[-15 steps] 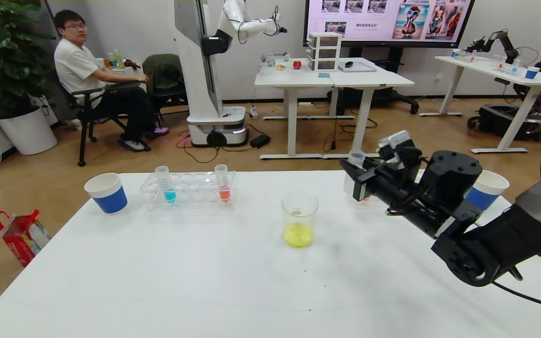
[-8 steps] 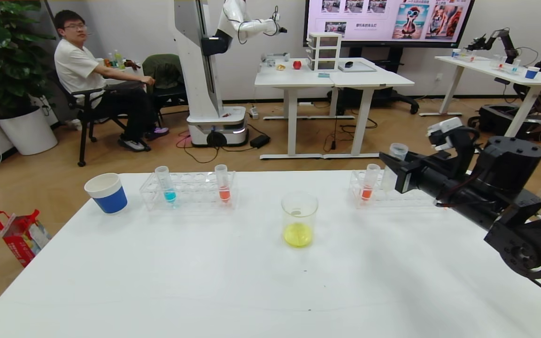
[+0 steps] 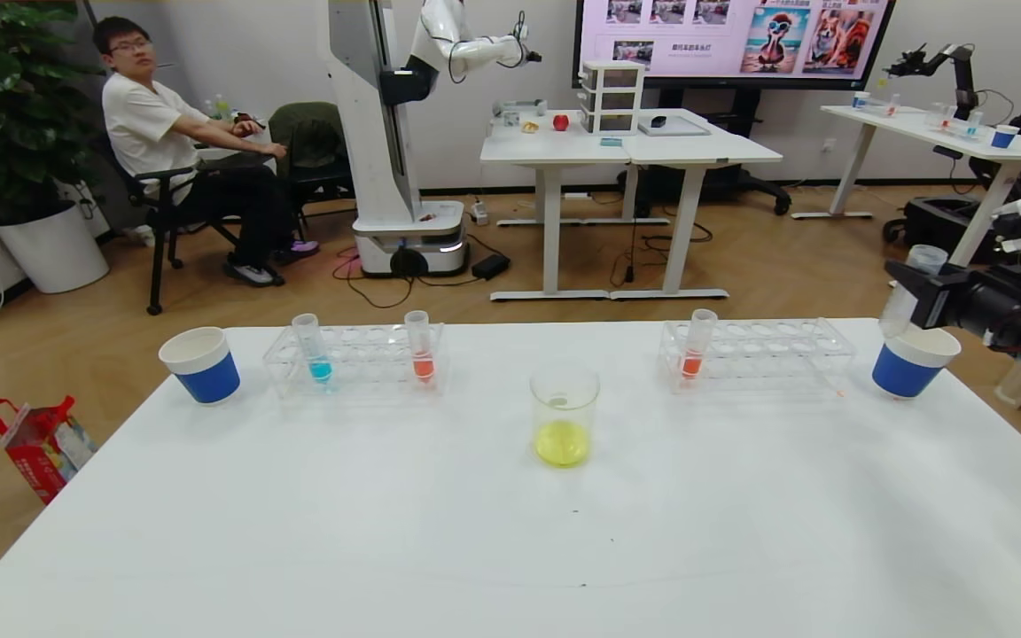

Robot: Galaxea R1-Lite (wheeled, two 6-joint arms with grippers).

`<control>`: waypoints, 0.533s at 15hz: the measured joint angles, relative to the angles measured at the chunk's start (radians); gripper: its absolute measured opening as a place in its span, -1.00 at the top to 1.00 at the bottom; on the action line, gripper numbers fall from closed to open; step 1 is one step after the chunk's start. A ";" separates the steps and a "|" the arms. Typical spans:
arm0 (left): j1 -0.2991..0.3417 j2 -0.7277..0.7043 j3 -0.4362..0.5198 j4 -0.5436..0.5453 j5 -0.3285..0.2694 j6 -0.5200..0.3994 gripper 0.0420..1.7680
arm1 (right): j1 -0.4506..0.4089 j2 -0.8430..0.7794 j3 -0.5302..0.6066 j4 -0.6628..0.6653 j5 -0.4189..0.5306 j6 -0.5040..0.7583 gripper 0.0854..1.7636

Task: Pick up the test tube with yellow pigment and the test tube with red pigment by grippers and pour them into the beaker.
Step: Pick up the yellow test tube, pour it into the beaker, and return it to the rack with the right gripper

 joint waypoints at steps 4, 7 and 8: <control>0.000 0.000 0.000 0.000 0.000 0.000 -0.98 | -0.120 0.078 -0.094 0.006 0.004 0.000 0.51; 0.000 0.000 0.000 0.000 0.000 0.000 -0.98 | -0.137 0.124 -0.129 0.003 0.003 0.000 0.51; 0.000 0.000 0.000 0.000 0.000 0.000 -0.98 | -0.140 0.138 -0.135 0.000 0.003 0.000 0.51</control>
